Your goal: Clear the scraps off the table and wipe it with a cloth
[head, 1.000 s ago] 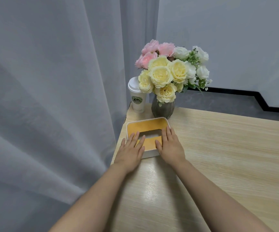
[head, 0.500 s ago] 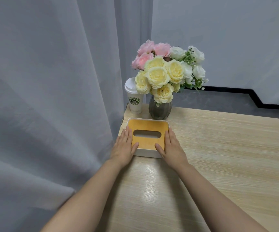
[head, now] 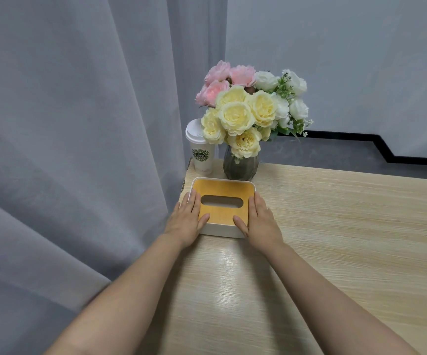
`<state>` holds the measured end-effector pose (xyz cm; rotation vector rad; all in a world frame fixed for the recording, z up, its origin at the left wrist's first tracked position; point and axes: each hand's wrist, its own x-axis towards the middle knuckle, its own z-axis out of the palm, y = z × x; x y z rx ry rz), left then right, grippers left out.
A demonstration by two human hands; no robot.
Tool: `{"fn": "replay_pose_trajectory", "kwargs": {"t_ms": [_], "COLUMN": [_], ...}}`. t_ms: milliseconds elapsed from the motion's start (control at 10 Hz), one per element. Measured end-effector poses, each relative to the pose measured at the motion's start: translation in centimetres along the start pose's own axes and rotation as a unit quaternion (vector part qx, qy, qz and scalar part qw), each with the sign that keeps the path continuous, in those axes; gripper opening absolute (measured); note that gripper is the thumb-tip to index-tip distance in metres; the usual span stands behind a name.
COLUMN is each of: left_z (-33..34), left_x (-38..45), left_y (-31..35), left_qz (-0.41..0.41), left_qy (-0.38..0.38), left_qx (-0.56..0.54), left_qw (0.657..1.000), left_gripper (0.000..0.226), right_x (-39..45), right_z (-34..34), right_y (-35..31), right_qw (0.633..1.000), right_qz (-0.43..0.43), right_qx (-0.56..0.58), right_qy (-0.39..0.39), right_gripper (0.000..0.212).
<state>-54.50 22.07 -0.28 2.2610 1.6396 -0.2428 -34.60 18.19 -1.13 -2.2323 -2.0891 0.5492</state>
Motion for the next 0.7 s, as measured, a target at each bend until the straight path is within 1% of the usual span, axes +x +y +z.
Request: {"fn": "replay_pose_trajectory", "kwargs": {"t_ms": [100, 200, 300, 500, 600, 700], "left_z": [0.2, -0.2, -0.7, -1.8, -2.8, -3.8], "left_x": [-0.2, -0.2, -0.2, -0.6, -0.6, -0.9], "left_y": [0.5, 0.6, 0.5, 1.7, 3.2, 5.7], "left_qz": [-0.003, 0.001, 0.002, -0.011, 0.002, 0.04], "left_qy": [0.011, -0.018, -0.036, -0.007, 0.032, 0.072], "left_qx": [0.032, 0.038, 0.047, 0.077, 0.059, 0.064], "left_qw": [0.999, 0.999, 0.998, 0.997, 0.998, 0.995], "left_gripper": [0.062, 0.06, 0.06, 0.057, 0.058, 0.058], "right_x": [-0.1, 0.1, 0.0, 0.1, -0.5, -1.4], "right_z": [0.0, 0.0, -0.1, -2.4, -4.4, -6.3], "right_y": [0.1, 0.2, 0.2, 1.0, 2.0, 3.6], "right_qw": [1.0, 1.0, 1.0, 0.998, 0.999, 0.999], "right_qz": [-0.007, -0.012, -0.01, -0.026, -0.035, -0.044], "right_qx": [-0.011, -0.02, -0.005, 0.022, 0.021, 0.009], "right_qy": [0.014, 0.007, -0.007, -0.046, -0.034, -0.009], "right_gripper": [0.076, 0.075, 0.076, 0.069, 0.068, 0.069]}}
